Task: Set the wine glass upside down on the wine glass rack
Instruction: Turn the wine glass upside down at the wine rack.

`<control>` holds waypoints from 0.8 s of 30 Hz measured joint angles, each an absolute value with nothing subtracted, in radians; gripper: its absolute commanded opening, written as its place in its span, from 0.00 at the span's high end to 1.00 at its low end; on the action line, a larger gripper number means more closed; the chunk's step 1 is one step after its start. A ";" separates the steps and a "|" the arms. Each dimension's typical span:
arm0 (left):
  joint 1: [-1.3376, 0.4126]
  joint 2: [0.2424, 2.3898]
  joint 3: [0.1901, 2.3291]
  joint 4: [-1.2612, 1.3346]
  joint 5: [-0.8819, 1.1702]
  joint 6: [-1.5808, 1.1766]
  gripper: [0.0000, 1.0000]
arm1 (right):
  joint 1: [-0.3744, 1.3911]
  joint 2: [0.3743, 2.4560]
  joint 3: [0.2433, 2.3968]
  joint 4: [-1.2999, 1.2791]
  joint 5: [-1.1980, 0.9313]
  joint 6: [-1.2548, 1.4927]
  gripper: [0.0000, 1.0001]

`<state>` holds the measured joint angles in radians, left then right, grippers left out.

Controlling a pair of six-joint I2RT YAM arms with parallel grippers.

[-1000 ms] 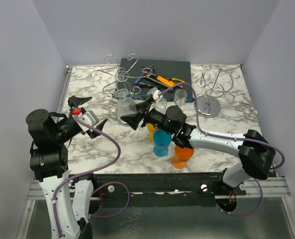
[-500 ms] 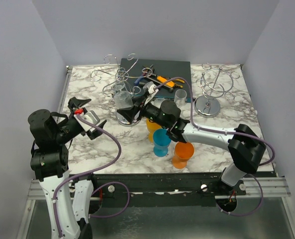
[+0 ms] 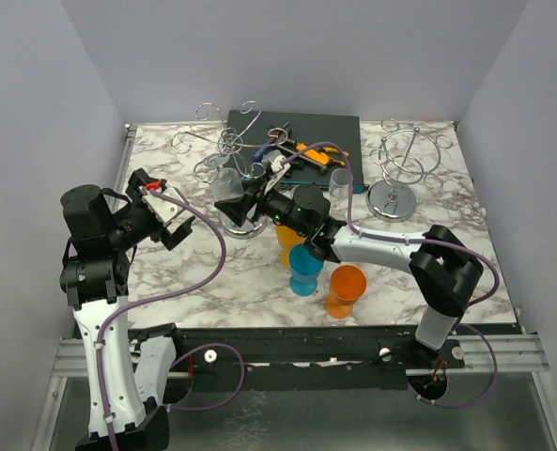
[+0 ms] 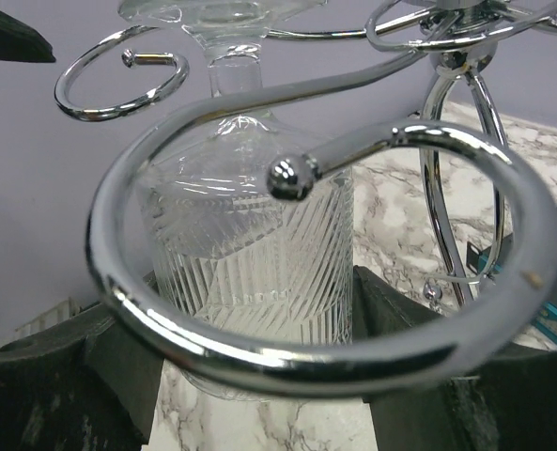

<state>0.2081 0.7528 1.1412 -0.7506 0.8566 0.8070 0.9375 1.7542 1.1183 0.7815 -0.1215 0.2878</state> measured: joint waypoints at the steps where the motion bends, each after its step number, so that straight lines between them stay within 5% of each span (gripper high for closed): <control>1: 0.208 0.757 1.141 -0.751 0.850 0.813 0.01 | 0.937 1.760 1.123 0.788 -0.122 0.288 0.78; 24: 0.208 0.778 1.124 -0.748 0.802 0.834 0.01 | 0.934 1.898 1.196 0.960 -0.213 0.257 0.82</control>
<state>0.2081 0.7780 1.1240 -0.7475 0.8021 0.8341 0.9344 1.8984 1.1965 0.9600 -0.2127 0.2569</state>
